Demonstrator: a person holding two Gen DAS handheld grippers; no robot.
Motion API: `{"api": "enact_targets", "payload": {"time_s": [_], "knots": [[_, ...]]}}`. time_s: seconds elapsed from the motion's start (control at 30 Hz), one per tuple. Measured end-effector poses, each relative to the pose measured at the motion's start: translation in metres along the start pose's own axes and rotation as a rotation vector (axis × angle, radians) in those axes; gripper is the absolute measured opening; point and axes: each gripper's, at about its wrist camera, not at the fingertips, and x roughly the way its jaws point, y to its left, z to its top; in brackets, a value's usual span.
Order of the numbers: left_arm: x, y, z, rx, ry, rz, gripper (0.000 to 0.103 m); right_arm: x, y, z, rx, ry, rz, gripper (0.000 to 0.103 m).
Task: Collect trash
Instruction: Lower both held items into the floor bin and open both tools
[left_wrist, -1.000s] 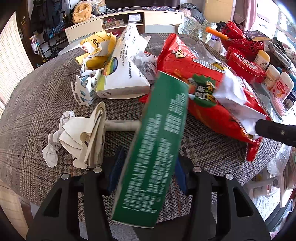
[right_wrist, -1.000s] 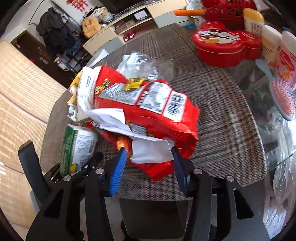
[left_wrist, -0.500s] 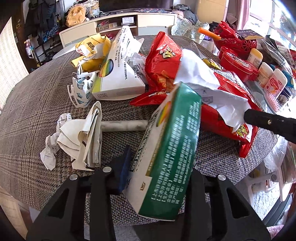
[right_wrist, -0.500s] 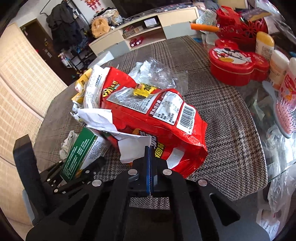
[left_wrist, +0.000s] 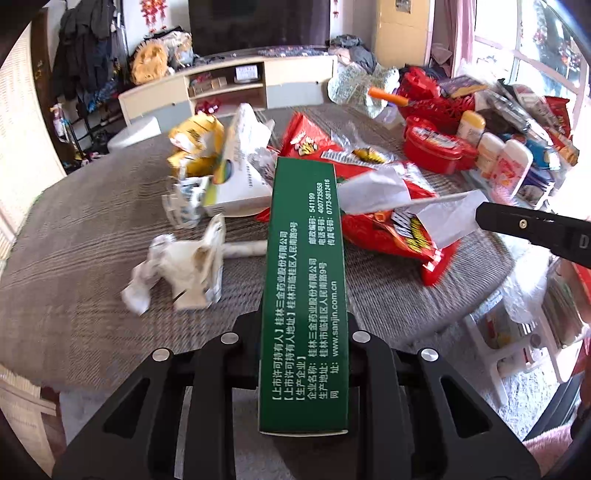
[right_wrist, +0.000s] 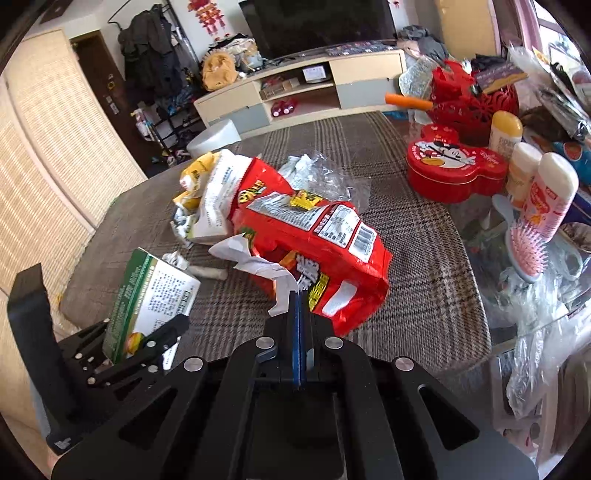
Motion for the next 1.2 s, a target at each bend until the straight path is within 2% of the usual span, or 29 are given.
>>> {"api": "enact_targets", "payload": {"time_s": [0.2, 0.37, 0.53, 0.7, 0.8, 0.97, 1.13, 1.2], "knots": [[-0.052, -0.004, -0.037, -0.012, -0.016, -0.018, 0.023, -0.044, 0.010, -0.048, -0.046, 0.000, -0.013, 0.002], [-0.064, -0.020, -0.081, -0.018, 0.020, -0.073, 0.023, -0.057, 0.009, -0.087, -0.045, 0.035, -0.030, 0.002], [-0.043, -0.025, -0.126, -0.061, 0.109, -0.124, 0.023, -0.028, -0.005, -0.132, 0.036, 0.122, -0.013, 0.002], [0.002, -0.026, -0.158, -0.093, 0.207, -0.136, 0.023, 0.019, -0.003, -0.155, 0.030, 0.218, -0.057, 0.002], [0.032, -0.022, -0.168, -0.135, 0.262, -0.161, 0.023, 0.051, -0.004, -0.165, 0.036, 0.278, -0.075, 0.002], [0.063, -0.019, -0.175, -0.143, 0.311, -0.165, 0.024, 0.093, -0.001, -0.170, 0.025, 0.333, -0.082, 0.002], [0.076, -0.015, -0.180, -0.146, 0.326, -0.161, 0.024, 0.106, 0.002, -0.165, 0.015, 0.359, -0.076, 0.005], [0.075, -0.015, -0.179, -0.139, 0.320, -0.159, 0.028, 0.107, 0.003, -0.164, 0.018, 0.362, -0.076, 0.005]]}}
